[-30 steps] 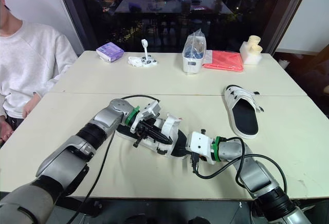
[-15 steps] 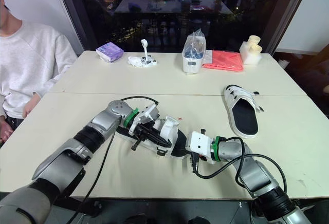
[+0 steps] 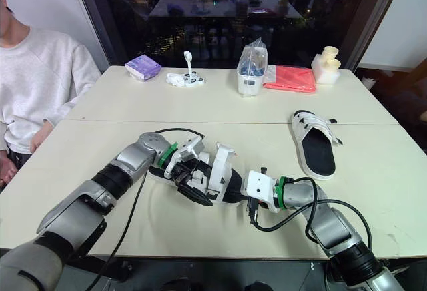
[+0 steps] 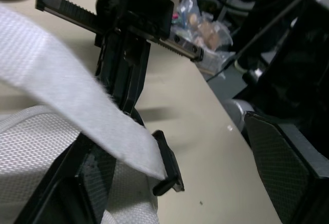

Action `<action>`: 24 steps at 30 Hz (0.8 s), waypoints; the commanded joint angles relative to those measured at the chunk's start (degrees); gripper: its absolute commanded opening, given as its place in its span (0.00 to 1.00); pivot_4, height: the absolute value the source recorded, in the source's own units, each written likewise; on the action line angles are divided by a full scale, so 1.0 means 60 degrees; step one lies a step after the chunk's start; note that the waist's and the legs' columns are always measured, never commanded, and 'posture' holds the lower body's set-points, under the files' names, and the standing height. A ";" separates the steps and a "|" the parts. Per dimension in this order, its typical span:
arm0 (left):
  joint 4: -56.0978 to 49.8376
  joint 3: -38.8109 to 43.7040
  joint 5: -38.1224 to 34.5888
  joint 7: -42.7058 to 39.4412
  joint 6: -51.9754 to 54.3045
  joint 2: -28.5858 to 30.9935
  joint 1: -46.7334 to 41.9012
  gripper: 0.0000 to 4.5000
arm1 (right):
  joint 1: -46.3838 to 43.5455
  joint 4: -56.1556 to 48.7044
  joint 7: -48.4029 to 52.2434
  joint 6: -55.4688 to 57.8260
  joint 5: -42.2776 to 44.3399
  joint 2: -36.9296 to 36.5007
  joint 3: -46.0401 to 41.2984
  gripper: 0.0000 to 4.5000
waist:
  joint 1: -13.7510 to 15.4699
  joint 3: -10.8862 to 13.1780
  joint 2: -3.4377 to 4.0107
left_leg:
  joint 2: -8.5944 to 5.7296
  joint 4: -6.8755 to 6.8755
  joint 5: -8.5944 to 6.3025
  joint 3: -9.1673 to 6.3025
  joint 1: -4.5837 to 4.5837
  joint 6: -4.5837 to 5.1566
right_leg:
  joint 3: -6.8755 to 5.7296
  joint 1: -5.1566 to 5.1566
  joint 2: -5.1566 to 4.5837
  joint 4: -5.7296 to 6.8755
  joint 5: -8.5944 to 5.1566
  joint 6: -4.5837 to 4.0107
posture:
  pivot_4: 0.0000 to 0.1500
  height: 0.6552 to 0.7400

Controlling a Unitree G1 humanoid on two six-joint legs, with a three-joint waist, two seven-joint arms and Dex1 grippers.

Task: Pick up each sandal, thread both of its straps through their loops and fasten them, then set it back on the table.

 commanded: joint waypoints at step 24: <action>0.0568 0.2330 0.0558 -0.0026 0.2135 -0.0921 -0.0621 0.01 | 0.0261 0.0638 0.0162 0.0238 -0.0493 -0.0053 0.0555 0.00 | -0.0012 0.0001 -0.0003 | 0.0000 0.0007 0.0002 0.0002 -0.0002 -0.0001 | -0.0002 -0.0002 0.0005 0.0009 0.0000 0.0001 | 1.00 1.00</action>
